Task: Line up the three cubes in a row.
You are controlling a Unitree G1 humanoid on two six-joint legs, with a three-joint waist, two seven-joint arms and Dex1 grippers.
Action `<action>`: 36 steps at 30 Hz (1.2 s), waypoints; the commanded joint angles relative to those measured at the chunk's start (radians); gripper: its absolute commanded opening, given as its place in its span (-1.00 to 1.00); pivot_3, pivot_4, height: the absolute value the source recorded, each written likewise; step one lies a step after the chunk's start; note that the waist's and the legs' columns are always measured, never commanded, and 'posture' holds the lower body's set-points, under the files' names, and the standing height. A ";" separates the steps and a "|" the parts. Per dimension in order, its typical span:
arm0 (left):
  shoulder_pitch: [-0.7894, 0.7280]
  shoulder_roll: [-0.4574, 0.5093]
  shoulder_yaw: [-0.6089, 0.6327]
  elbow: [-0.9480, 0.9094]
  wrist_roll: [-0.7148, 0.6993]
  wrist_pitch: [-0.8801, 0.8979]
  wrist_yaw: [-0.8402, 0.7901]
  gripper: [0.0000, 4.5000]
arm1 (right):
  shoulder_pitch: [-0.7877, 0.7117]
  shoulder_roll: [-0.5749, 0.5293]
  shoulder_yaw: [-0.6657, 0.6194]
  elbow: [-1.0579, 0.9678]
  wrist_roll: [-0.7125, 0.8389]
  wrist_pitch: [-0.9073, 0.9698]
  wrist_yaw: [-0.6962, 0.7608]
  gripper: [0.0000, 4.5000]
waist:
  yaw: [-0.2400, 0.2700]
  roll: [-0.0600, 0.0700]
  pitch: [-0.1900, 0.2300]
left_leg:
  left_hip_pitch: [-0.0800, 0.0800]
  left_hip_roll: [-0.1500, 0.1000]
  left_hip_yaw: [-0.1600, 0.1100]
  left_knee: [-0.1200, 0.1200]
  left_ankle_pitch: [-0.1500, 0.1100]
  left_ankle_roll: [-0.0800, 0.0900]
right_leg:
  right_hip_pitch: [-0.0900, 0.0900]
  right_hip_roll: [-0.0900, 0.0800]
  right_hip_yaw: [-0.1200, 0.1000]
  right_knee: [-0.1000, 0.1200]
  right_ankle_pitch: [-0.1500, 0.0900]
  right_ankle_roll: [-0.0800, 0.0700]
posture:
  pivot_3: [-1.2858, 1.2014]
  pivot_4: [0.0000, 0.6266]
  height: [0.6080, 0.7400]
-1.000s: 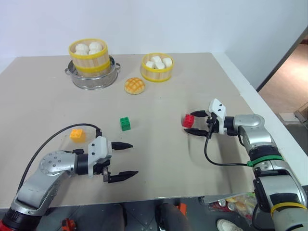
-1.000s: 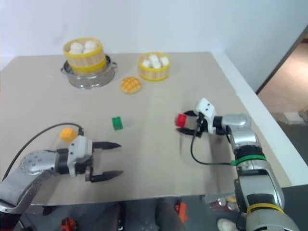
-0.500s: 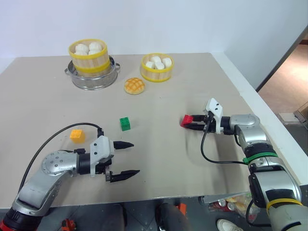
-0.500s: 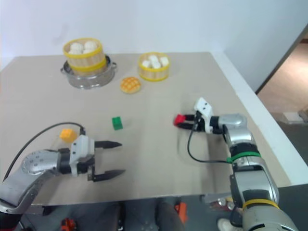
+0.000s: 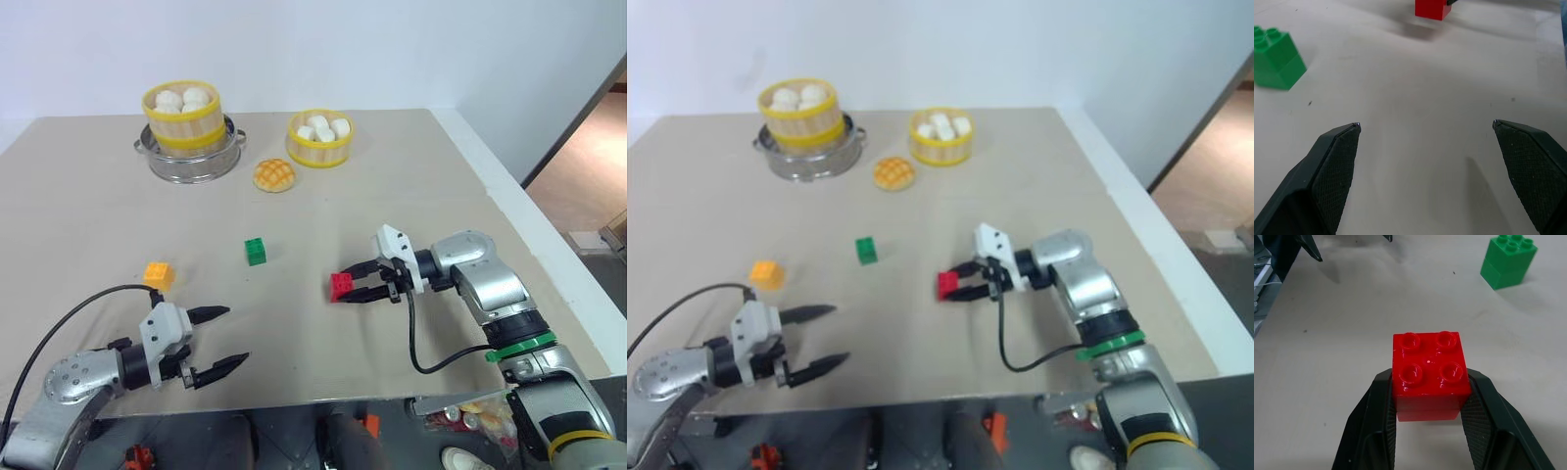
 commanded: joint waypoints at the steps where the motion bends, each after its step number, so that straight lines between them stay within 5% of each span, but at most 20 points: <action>1: -0.007 -0.012 0.029 0.006 -0.003 -0.039 0.002 1.00 | -0.068 0.017 0.014 0.081 -0.023 -0.064 0.026 -0.45 | -0.001 0.000 0.000 | 0.000 0.000 0.000 0.000 0.000 0.000 | 0.000 0.000 0.000 0.000 0.001 0.000 | 0.03 -0.52 1.00; 15: 0.015 -0.035 0.022 0.009 0.012 -0.076 0.018 1.00 | -0.179 0.106 0.034 0.386 -0.086 -0.209 0.052 -0.45 | -0.002 0.000 0.000 | 0.000 0.000 0.002 -0.005 0.000 0.000 | -0.003 0.001 0.002 0.000 0.000 0.001 | 0.03 -0.52 1.00; 17: 0.017 -0.035 0.020 0.007 0.015 -0.076 0.022 1.00 | -0.172 0.111 0.031 0.401 -0.094 -0.223 0.037 0.00 | -0.002 0.000 0.000 | 0.000 0.000 0.002 -0.005 0.000 0.000 | -0.003 0.001 0.002 0.000 0.000 0.001 | 0.03 -0.52 1.00; 24: -0.027 -0.048 0.038 0.005 0.013 -0.037 0.084 1.00 | -0.155 0.100 -0.001 0.338 -0.064 -0.177 0.028 0.98 | -0.003 0.000 0.000 | 0.000 0.000 0.002 -0.004 0.000 0.000 | -0.003 0.001 0.003 0.000 0.001 -0.001 | 0.03 -0.52 1.00; 29: -0.158 -0.033 0.075 -0.010 -0.008 0.077 0.171 1.00 | -0.121 0.061 -0.067 0.148 0.003 -0.072 -0.001 0.98 | 0.004 0.000 0.000 | -0.001 0.000 0.002 -0.003 0.000 0.000 | -0.002 0.001 0.002 0.000 0.002 0.001 | 0.03 -0.52 1.00; 36: -0.530 0.079 0.019 0.087 -0.055 0.367 0.153 1.00 | -0.074 0.005 -0.141 -0.142 0.085 0.104 -0.101 0.98 | 0.004 0.000 0.000 | -0.002 0.000 -0.001 -0.002 0.001 -0.001 | -0.001 0.002 0.001 0.000 0.005 0.006 | 0.03 -0.52 1.00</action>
